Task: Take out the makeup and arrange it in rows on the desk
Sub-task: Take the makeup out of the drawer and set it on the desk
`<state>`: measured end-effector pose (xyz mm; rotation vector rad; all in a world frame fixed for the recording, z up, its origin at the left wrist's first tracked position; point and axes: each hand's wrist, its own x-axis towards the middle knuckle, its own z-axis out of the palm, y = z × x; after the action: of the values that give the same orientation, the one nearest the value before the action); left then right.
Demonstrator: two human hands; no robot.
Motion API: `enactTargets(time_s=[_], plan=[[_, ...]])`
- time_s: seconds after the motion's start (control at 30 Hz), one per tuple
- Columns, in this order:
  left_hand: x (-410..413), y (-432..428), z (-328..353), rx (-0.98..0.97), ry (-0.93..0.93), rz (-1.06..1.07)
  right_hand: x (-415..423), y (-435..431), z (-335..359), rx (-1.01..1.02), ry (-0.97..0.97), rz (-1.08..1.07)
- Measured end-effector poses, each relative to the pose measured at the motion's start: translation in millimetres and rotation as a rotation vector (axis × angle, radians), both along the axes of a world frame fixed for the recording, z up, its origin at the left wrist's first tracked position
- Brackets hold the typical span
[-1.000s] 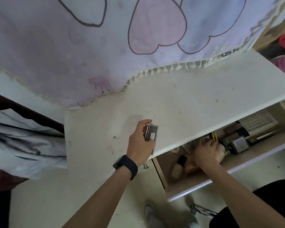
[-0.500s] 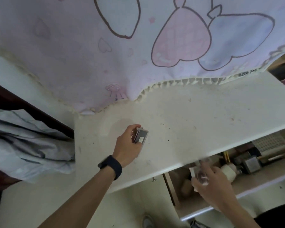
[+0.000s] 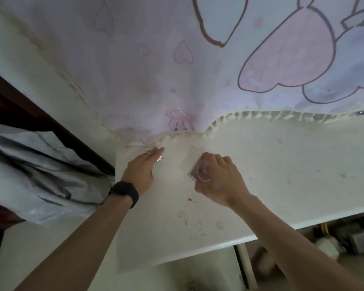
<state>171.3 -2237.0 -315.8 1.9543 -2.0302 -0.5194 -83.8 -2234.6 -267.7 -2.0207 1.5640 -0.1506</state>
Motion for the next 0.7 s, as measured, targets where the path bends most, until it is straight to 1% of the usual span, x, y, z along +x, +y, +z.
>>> enactTargets(time_s=[0.07, 0.17, 0.27, 0.37, 0.43, 0.57, 0.7], plan=[[8.7, -5.2, -12.8, -0.061, -0.001, -0.033, 25.8, -22.9, -8.0, -0.056, 0.053, 0.067], [14.9, -14.6, -25.1, -0.057, -0.034, -0.073, 56.0, -49.1, -20.8, -0.136, 0.101, 0.126], [13.4, -15.4, -26.0, -0.066, -0.143, -0.102, 70.9, -61.9, -38.5, -0.169, 0.115, 0.208], [14.3, -8.3, -24.5, -0.080, -0.231, -0.053, 73.7, -57.0, -54.8, -0.237, 0.073, 0.277], [15.8, -6.4, -26.7, -0.090, -0.199, -0.018, 71.4, -49.8, -63.2, -0.242, 0.043, 0.253], [12.7, -8.2, -28.6, -0.048, -0.151, 0.005, 67.4, -41.0, -75.8, -0.223, -0.021, 0.211], [15.7, -6.8, -24.2, -0.039, -0.163, -0.001, 75.2, -38.3, -83.6, -0.278, -0.055, 0.154]])
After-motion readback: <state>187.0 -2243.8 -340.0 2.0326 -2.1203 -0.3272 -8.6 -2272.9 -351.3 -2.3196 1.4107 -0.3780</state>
